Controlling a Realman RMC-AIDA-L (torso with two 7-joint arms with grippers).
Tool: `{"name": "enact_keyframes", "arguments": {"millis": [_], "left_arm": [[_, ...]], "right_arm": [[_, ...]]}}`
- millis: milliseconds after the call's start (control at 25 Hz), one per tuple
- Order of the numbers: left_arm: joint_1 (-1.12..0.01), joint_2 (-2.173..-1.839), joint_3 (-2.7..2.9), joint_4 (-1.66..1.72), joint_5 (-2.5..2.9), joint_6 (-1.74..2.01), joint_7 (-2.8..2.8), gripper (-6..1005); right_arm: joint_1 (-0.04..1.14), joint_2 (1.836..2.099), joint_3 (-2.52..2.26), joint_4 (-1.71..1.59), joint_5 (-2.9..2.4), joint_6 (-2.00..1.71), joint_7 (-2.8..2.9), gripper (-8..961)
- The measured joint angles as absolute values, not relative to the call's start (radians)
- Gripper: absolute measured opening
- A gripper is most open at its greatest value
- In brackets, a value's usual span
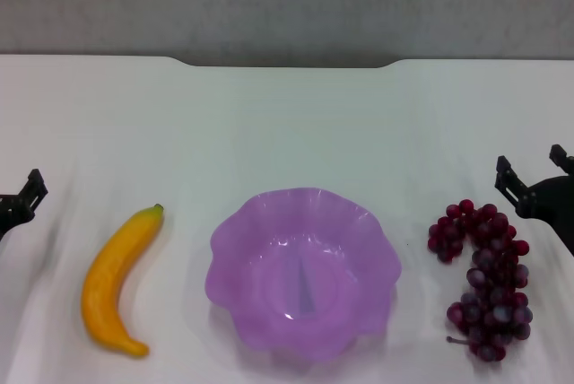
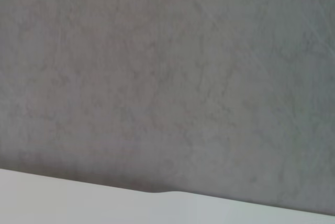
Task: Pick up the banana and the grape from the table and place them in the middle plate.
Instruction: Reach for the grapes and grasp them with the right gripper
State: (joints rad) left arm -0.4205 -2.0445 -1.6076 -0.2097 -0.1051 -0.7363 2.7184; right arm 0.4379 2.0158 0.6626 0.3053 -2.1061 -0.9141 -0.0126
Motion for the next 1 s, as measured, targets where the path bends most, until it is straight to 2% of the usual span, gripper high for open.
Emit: {"name": "enact_keyframes", "arguments": {"millis": [640,760,880,1000], "left_arm": [[-0.405,-2.043,-1.612,-0.205,-0.107,-0.736,2.724,743],[-0.396,-2.04,-1.615,-0.198,-0.107,-0.736,2.726,743],[-0.393,-2.038,-1.616,-0.196,-0.107,-0.736,2.727,743],[-0.392,-2.037,-1.617,-0.196,-0.107,-0.736,2.727,743]], "right_arm": [[0.448,2.01,0.667,0.388,-2.108,-0.881,-0.028,806],[0.443,1.995,0.703,0.466,-2.109,-0.803,-0.043,803],[0.411,1.962,0.776,0.592,-2.112,-0.668,-0.115,799],[0.357,1.944,0.888,0.749,-2.112,-0.499,-0.254,794]]}}
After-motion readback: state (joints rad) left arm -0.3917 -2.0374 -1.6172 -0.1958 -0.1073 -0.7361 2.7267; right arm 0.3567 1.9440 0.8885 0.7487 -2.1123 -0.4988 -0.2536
